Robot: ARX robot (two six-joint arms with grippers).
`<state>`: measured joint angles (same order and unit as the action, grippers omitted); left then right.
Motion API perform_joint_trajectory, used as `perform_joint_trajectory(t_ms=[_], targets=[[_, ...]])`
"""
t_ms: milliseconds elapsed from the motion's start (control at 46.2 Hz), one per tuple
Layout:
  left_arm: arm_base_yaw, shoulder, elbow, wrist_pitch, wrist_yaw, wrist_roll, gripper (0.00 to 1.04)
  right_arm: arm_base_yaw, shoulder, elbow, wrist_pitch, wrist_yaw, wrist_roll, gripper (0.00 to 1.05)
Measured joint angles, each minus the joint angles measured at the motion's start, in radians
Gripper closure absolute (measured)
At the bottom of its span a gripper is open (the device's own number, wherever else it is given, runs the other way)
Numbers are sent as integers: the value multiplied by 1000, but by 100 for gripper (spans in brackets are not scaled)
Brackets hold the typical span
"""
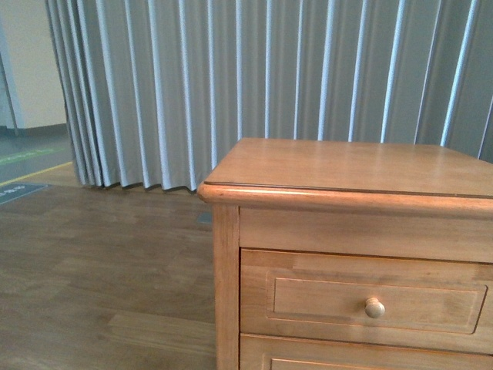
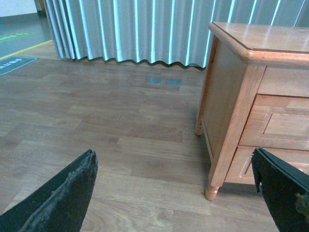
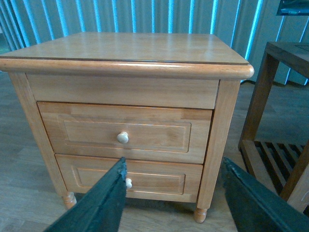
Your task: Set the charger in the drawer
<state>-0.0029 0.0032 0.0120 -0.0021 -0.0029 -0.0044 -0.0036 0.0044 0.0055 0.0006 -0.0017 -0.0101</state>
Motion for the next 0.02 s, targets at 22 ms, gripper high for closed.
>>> perform_joint_trajectory(t_ms=[22], targets=[[0,0,0,0,0,0,6,0,0,0,0,0,0,40]])
